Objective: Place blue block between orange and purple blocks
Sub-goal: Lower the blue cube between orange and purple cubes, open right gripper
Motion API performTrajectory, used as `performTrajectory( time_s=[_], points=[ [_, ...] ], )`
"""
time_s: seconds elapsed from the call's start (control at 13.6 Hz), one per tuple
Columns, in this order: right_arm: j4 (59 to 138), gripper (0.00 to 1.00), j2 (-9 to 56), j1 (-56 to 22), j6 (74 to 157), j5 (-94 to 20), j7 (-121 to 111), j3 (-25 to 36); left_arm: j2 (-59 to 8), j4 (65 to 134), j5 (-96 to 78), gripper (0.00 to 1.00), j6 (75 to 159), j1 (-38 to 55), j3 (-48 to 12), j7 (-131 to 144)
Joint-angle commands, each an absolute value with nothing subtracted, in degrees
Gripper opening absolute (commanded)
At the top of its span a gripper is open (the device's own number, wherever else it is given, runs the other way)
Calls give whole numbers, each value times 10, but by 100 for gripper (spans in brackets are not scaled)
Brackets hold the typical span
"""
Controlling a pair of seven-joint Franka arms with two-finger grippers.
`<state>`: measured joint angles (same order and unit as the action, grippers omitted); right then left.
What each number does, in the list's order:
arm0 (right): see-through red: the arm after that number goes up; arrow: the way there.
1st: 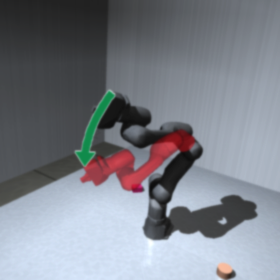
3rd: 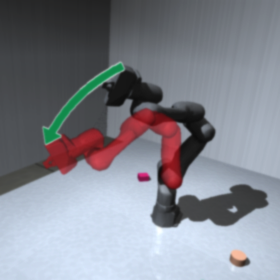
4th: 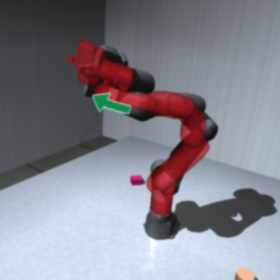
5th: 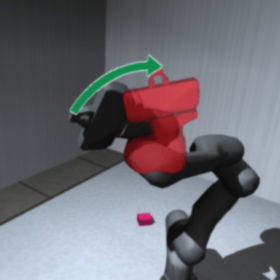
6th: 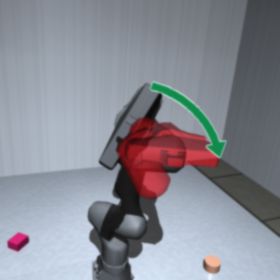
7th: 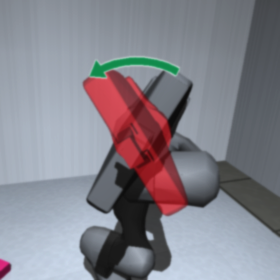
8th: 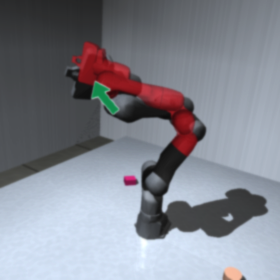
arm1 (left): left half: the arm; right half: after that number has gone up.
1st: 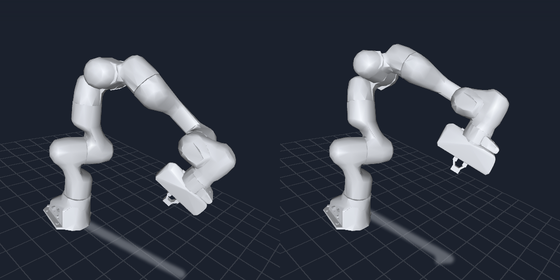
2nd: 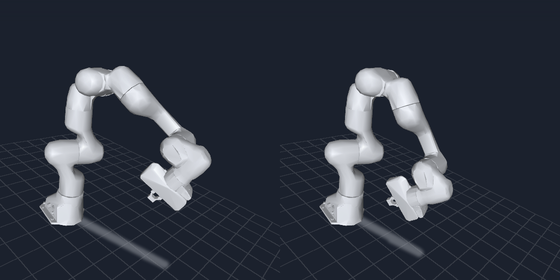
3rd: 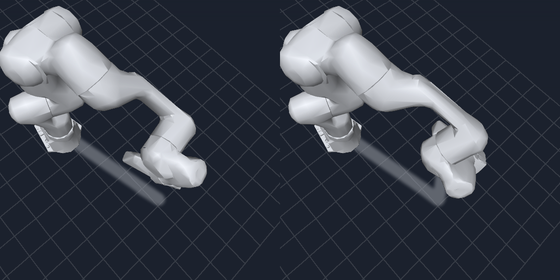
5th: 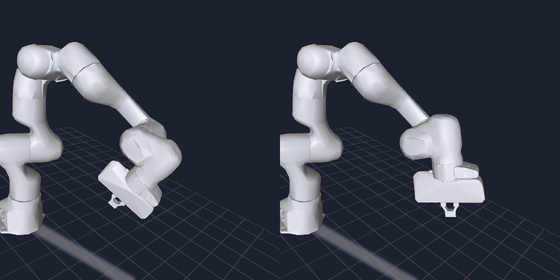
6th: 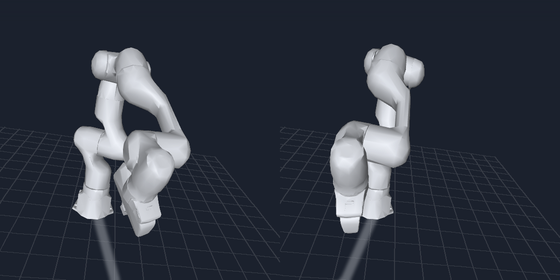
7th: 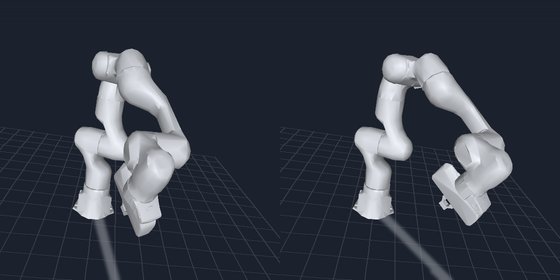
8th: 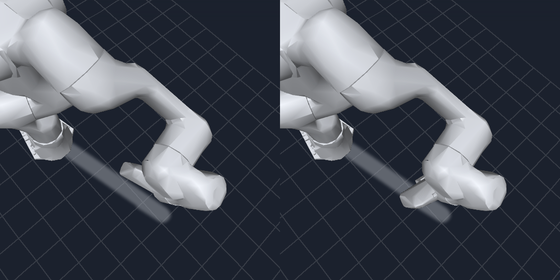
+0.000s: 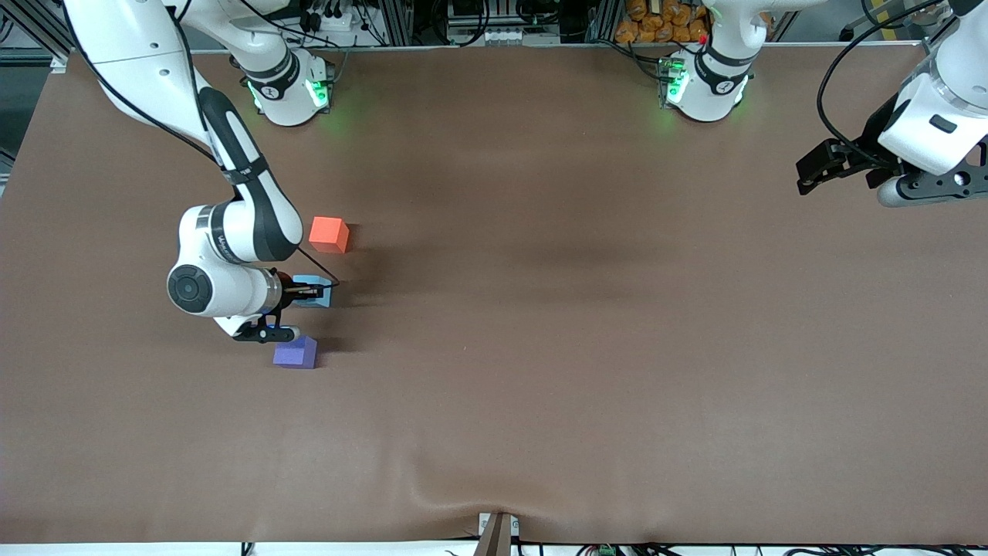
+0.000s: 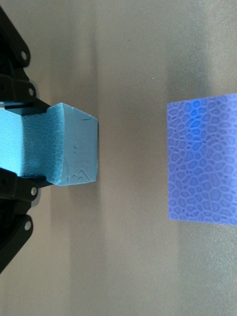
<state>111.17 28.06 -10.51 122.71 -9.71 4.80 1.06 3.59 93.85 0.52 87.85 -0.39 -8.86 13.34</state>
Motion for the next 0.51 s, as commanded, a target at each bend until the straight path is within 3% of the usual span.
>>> performTrajectory(
  time_s=[0.0,0.07,0.15,0.44],
  points=[
    [1139,4,261,-85,1240,-89,37,-2,31,929,6,100,874,-10,-96,120],
    [1139,75,264,-84,1241,-90,38,-2,24,928,7,100,875,-10,-97,120],
    [1137,100,265,-84,1240,-94,40,-2,22,928,8,100,875,-10,-97,120],
    [1082,100,258,-84,1163,-98,46,-4,24,927,6,100,875,-13,-97,119]
  ],
)
